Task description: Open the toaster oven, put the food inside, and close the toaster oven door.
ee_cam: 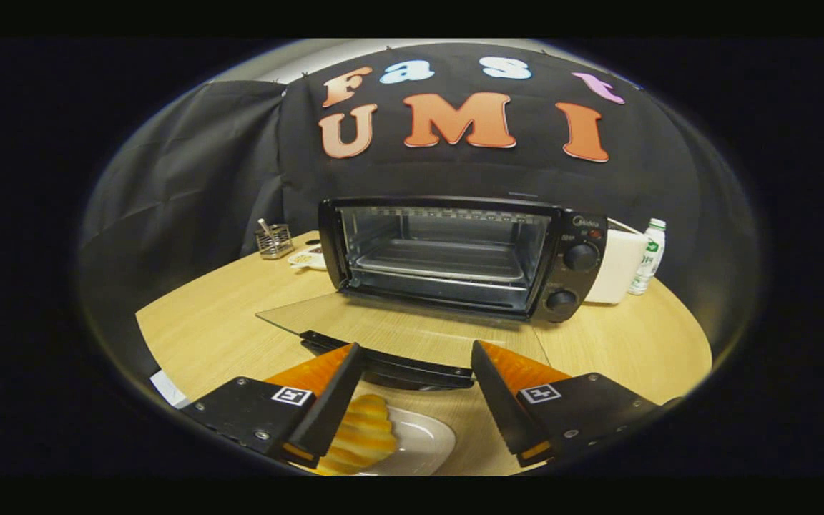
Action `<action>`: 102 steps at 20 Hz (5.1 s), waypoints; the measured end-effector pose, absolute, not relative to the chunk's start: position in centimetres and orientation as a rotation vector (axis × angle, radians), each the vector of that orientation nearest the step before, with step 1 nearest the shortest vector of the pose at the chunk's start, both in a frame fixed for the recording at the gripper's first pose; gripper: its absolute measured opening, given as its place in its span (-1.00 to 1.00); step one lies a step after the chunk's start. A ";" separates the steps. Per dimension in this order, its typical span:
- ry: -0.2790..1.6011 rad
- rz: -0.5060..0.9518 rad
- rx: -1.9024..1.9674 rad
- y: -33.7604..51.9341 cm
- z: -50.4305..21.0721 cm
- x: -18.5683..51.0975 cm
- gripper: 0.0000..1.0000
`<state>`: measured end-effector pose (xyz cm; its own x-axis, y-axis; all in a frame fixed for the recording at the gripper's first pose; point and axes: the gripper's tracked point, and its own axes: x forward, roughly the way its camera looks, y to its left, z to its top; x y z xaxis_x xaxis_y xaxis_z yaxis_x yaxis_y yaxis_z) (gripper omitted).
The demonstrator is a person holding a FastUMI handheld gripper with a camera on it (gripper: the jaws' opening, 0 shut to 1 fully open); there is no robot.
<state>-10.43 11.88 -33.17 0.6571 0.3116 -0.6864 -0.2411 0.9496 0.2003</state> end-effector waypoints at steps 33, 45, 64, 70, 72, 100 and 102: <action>0.994 0.380 0.150 13.6 -30.6 -20.7 0.96; 1.131 0.327 0.112 14.2 -34.2 -25.0 0.97; 0.851 0.354 0.631 14.5 -28.6 -18.1 0.40; 0.759 0.338 0.734 15.1 -27.9 -11.7 0.37; 0.739 0.327 0.731 15.2 -28.0 -9.4 0.37; 0.804 0.039 0.321 12.9 -38.4 8.8 0.39; 0.799 0.036 0.281 12.7 -38.2 8.6 0.55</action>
<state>8.55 12.71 -38.18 0.6990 0.1377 -0.7018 0.0739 0.9621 0.2623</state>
